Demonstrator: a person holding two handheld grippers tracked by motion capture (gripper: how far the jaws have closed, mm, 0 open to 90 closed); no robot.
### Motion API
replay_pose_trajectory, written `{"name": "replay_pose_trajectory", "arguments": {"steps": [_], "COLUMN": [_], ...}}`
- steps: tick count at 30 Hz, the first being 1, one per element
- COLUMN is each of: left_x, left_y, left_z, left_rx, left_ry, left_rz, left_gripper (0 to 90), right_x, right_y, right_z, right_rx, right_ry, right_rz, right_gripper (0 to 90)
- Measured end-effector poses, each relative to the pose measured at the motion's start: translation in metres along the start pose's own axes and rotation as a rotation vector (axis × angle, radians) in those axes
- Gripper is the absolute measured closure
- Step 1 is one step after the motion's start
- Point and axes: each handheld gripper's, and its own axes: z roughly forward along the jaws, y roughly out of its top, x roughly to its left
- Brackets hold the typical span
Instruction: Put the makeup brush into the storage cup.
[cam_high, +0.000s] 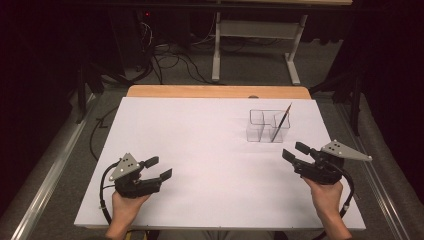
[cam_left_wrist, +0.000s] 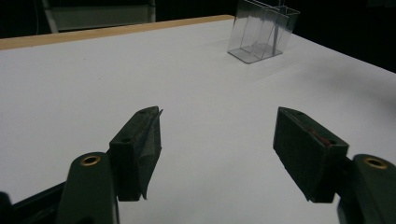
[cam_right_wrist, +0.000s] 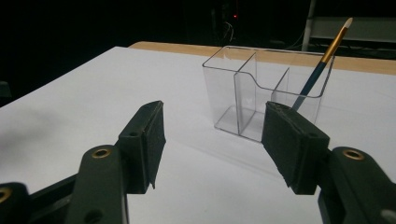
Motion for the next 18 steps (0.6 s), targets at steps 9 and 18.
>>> {"name": "replay_pose_trajectory", "arguments": {"steps": [9,18], "left_x": [0.0,0.001], "left_y": [0.0,0.0], "left_z": [0.0,0.0], "left_rx": [-0.001,-0.001], "left_ry": [0.0,0.0], "left_rz": [-0.002,-0.001], "left_gripper": [32.6,32.6], "right_x": [0.002,0.005], "right_y": [-0.008,-0.012], "right_z": [0.0,-0.003], "right_rx": [0.009,0.007], "right_ry": [0.01,0.019], "right_rz": [0.003,0.001], "right_gripper": [41.2,41.1]}}
